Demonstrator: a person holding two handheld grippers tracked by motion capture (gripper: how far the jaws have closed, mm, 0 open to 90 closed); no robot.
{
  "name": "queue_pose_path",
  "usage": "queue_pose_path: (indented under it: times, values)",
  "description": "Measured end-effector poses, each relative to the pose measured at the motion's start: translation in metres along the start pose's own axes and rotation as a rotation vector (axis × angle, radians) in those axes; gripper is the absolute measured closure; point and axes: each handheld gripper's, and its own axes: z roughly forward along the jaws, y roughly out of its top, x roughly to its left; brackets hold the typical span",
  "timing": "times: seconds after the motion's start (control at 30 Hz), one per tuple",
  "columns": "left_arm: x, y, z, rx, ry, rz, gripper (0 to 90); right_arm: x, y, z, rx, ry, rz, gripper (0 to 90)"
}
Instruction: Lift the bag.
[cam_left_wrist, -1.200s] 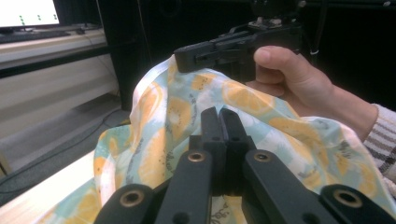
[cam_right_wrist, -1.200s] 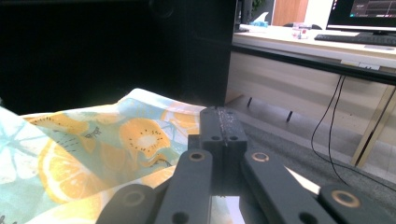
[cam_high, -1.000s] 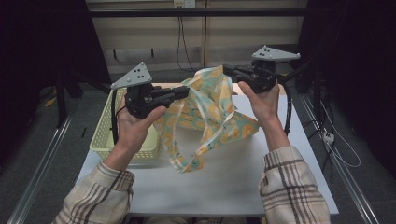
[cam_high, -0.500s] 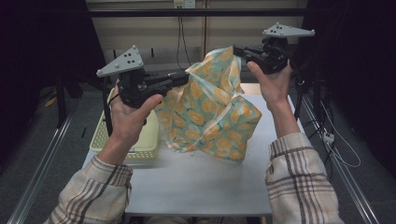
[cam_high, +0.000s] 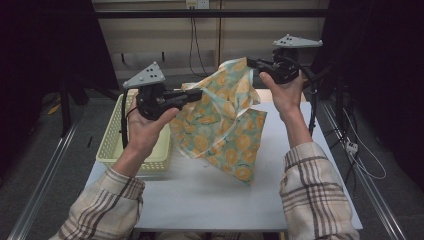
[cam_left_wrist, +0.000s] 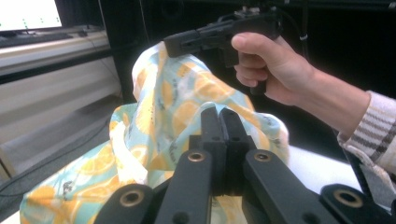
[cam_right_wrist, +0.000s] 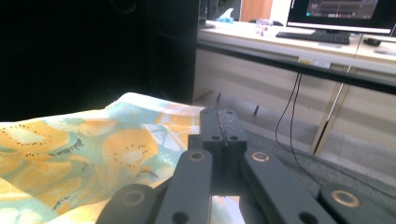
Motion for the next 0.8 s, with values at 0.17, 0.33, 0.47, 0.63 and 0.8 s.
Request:
queue_pose_path:
  times: [0.17, 0.33, 0.47, 0.63, 0.8]
  values:
    - [0.0, -0.009, 0.008, 0.021, -0.001, 0.004, 90.0, -0.005, -0.01, 0.008, 0.023, -0.001, 0.01, 90.0]
    - [0.004, -0.024, 0.009, 0.044, 0.013, -0.017, 90.0, -0.008, -0.02, 0.01, 0.035, -0.004, 0.02, 90.0]
    - [0.005, -0.033, 0.009, 0.062, 0.014, -0.028, 90.0, -0.008, -0.027, 0.012, 0.042, 0.0, 0.03, 90.0]
    - [0.004, -0.04, 0.008, 0.089, 0.012, -0.022, 88.9, -0.002, -0.031, 0.014, 0.054, 0.015, 0.018, 90.0]
    - [0.004, -0.047, 0.012, 0.122, 0.027, -0.039, 71.8, 0.003, -0.04, 0.014, 0.063, 0.031, 0.018, 90.0]
